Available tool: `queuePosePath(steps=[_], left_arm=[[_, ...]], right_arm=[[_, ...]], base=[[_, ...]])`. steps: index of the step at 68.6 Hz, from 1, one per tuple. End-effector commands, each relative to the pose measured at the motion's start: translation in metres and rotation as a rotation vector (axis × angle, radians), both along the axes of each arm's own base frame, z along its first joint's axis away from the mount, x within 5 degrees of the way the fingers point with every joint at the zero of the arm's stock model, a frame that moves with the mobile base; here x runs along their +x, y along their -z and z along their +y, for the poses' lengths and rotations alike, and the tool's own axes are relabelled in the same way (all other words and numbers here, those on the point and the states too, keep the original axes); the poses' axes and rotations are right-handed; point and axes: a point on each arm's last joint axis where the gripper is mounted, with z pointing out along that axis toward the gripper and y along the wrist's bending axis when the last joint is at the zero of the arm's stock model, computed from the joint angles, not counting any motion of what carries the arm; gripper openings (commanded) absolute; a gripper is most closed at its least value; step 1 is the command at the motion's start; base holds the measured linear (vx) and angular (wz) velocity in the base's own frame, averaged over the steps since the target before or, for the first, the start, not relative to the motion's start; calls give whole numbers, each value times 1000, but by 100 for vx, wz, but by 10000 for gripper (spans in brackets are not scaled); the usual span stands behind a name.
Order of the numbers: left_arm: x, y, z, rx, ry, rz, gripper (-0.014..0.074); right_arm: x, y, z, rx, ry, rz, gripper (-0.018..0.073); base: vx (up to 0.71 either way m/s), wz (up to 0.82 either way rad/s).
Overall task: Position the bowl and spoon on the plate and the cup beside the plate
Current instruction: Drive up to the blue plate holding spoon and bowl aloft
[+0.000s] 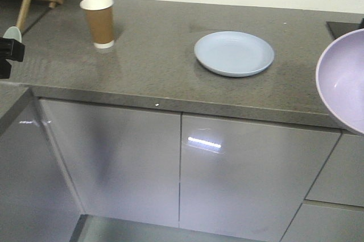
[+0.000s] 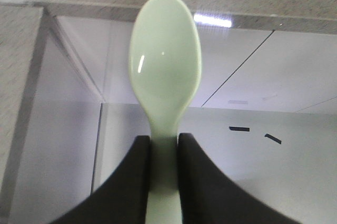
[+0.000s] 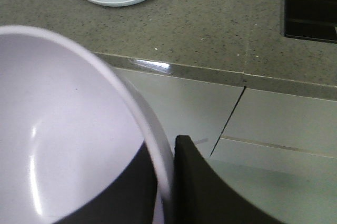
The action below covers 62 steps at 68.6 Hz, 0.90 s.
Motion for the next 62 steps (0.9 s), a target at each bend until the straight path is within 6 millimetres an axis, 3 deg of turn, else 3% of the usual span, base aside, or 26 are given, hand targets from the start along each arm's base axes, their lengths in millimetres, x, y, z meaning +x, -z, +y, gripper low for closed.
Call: queuePosePath(steps=[1,62], left_arm=[[-6,-17,-1,-24,7,-93,-6],[-6,-17,-1,-24,7,-93,-6]], right_arm=[[-1,-13,-1,-4,11,-97,-6],[-1,-13,-1,-4,10,-96,-6]], base=[[12,-33],[15,-14]])
